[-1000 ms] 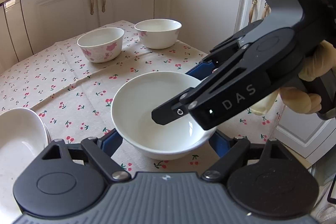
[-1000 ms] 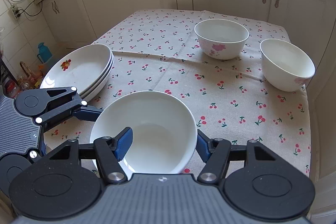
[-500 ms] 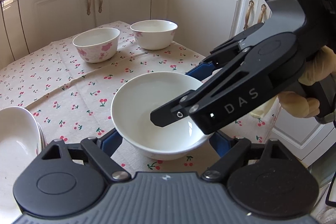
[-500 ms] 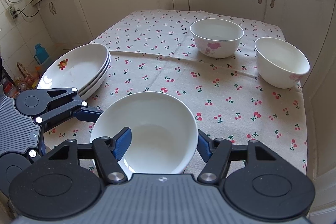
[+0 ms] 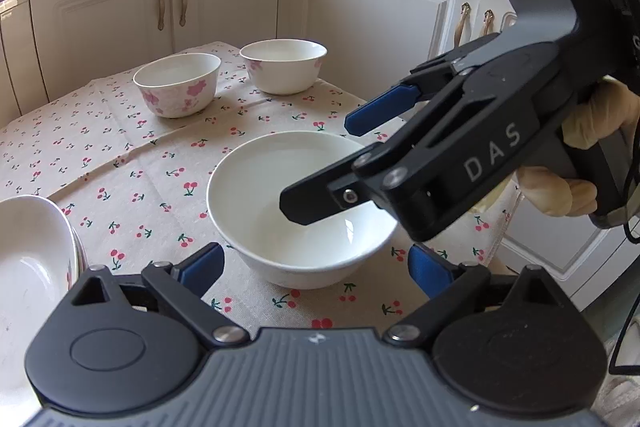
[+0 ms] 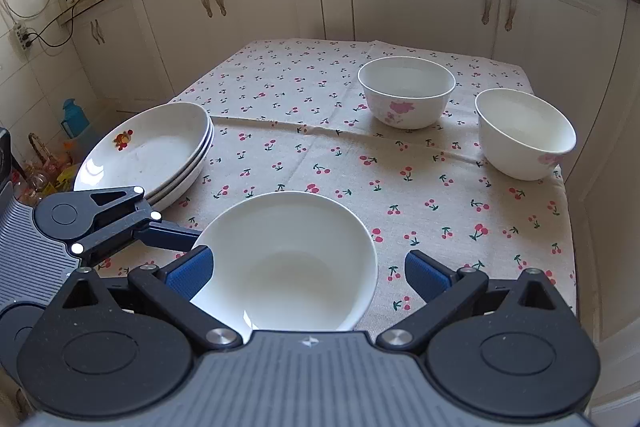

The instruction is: Organize plates and bowls

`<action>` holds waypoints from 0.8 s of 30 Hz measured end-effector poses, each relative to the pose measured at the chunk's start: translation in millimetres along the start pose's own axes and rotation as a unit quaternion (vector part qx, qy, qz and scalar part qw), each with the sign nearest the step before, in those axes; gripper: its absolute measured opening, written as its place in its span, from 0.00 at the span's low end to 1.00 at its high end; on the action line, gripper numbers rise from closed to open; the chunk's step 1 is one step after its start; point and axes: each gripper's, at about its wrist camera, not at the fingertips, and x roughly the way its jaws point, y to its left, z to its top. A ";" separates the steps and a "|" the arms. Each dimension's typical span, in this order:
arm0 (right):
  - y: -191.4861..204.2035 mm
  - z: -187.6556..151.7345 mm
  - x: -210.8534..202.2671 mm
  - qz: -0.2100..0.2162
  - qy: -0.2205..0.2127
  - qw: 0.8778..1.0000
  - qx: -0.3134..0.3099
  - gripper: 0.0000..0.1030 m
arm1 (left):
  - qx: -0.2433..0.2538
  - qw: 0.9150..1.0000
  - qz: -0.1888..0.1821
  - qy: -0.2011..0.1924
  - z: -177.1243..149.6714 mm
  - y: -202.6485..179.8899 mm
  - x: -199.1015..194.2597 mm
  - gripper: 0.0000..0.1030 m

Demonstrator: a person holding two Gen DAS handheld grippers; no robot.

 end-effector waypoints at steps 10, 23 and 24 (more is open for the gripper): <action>17.9 -1.7 -23.6 -0.024 -0.041 0.999 -0.025 1.00 | -0.002 1.000 -0.016 0.003 -3.9 -3.7 -20.5 0.95; 23.1 -2.6 -39.6 -0.086 -0.055 0.993 -0.060 1.00 | 0.018 0.999 -0.009 -0.024 13.1 0.2 -50.1 0.95; 24.2 -3.0 -40.0 -0.094 -0.057 0.991 -0.070 1.00 | 0.019 0.999 -0.007 -0.027 15.5 2.1 -51.0 0.95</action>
